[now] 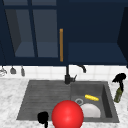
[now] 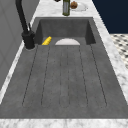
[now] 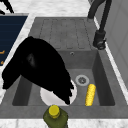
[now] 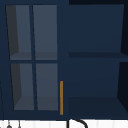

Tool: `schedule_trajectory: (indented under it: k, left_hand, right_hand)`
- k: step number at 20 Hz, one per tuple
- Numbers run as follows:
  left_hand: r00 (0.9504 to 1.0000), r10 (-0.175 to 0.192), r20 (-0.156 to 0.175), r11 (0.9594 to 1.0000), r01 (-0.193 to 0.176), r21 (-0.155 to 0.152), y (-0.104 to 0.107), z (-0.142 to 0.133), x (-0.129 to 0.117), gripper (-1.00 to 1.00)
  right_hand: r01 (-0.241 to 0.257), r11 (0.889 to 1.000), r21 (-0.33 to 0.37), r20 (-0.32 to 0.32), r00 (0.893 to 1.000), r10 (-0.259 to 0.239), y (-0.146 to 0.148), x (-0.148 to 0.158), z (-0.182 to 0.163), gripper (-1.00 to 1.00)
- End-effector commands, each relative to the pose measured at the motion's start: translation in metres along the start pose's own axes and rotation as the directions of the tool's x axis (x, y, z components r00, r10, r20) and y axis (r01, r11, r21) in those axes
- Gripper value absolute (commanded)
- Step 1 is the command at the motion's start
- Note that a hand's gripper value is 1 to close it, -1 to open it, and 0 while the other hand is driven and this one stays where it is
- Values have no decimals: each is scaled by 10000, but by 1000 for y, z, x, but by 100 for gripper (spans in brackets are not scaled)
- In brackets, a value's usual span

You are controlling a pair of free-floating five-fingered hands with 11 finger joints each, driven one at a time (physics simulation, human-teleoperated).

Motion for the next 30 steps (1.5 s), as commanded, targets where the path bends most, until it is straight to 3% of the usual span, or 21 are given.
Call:
schedule_trajectory:
  k: [1, 5, 14, 18, 30]
  left_hand:
    - [10000, 0, 0, 10000, 0, 0, 0, 0, 0, 0]
    - [10000, 0, 0, 10000, 0, 0, 0, 0, 0, 0]
    - [10000, 0, 0, 10000, 0, 0, 0, 0, 0, 0]
    - [10000, 0, 0, 10000, 0, 0, 0, 0, 0, 0]
    - [10000, 0, 0, 10000, 0, 0, 0, 0, 0, 0]
  right_hand:
    - [-562, 9984, 42, -366, 9977, 563, 5, -18, -8, -100]
    - [-390, 9984, 405, -411, 9983, 406, -1, -17, -8, -100]
    - [-942, 9839, 1518, -1189, 9865, 1128, -19, -12, -33, -100]
    - [-630, 9915, 1139, -1060, 9915, 751, -7, -19, -35, -100]
    - [-707, 9900, 1224, -928, 9923, 824, 4, -20, -37, -100]
